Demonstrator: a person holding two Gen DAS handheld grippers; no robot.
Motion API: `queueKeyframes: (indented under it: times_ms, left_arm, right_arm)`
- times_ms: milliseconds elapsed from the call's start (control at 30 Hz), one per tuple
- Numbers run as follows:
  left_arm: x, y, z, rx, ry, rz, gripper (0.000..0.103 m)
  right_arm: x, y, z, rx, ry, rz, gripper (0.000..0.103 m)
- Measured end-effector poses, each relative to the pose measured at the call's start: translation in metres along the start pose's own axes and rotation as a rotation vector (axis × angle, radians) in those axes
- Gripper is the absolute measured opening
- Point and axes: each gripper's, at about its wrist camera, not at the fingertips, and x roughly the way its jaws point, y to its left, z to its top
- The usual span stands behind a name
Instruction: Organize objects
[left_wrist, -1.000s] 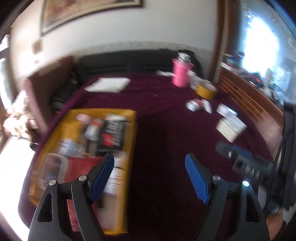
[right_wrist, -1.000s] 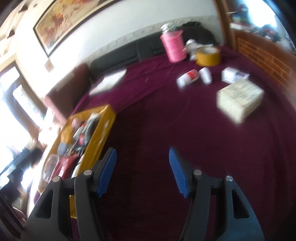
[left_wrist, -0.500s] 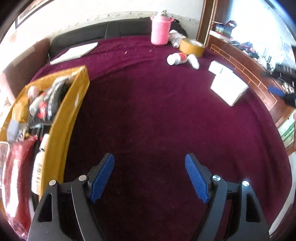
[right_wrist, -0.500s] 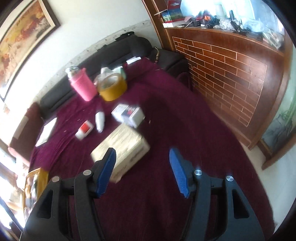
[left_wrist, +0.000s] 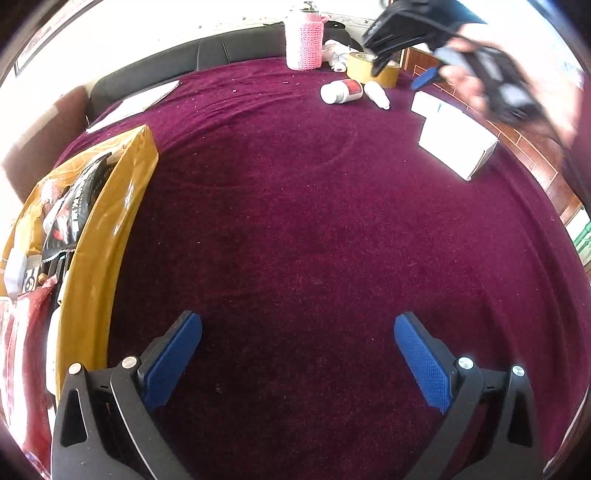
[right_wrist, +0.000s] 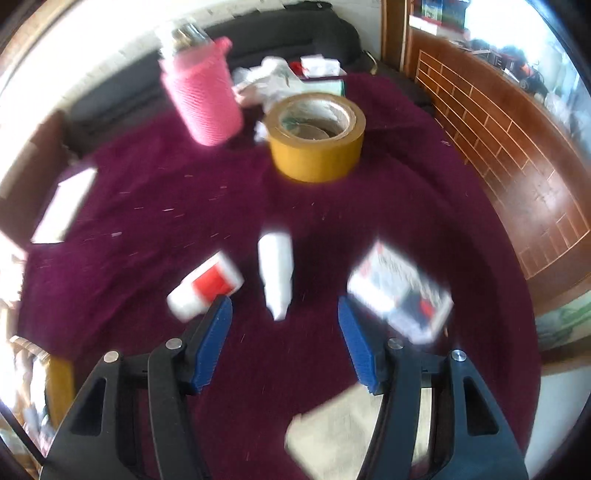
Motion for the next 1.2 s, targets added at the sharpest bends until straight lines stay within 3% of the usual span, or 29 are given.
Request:
queueKeyframes:
  times_ms: [167,233,267,367,533,600,667,833,967,1200]
  left_arm:
    - [0.0,-0.001,0.0,0.0,0.0,0.002,0.102]
    - [0.001,0.0,0.0,0.0,0.0,0.001,0.102]
    - [0.001,0.0,0.0,0.0,0.0,0.001,0.102]
    - [0.002,-0.001,0.001,0.002,0.001,0.001,0.102]
    - [0.002,-0.002,0.001,0.011,0.004,-0.007,0.101]
    - [-0.005,-0.001,0.003,0.015,0.031,-0.065,0.1]
    - [-0.021,0.001,0.01,0.003,0.0,-0.102,0.1]
    - [-0.081,0.013,0.059,0.021,-0.208,0.002,0.101]
    - [-0.083,0.027,0.113,0.0,-0.277,-0.045,0.101]
    - [0.0,-0.002,0.186,0.126,-0.187,0.005,0.101]
  right_arm:
    - [0.034,0.0,0.018,0.032,0.053,-0.016,0.057]
    - [0.043,0.0,0.018,0.031,0.07,-0.025,0.039]
    - [0.047,0.002,0.017,0.022,0.081,-0.037,0.023]
    - [0.037,0.003,0.003,-0.003,0.07,-0.012,0.023]
    - [-0.011,-0.007,-0.051,-0.056,0.045,0.084,0.023]
    - [-0.034,-0.012,-0.085,-0.08,0.042,0.153,0.023]
    - [-0.049,-0.012,-0.109,-0.093,0.037,0.214,0.023]
    - [-0.074,-0.02,-0.18,-0.109,0.039,0.392,0.023]
    - [-0.056,-0.025,-0.202,-0.099,0.057,0.495,0.023]
    - [-0.035,-0.057,-0.211,0.021,0.05,0.696,0.019]
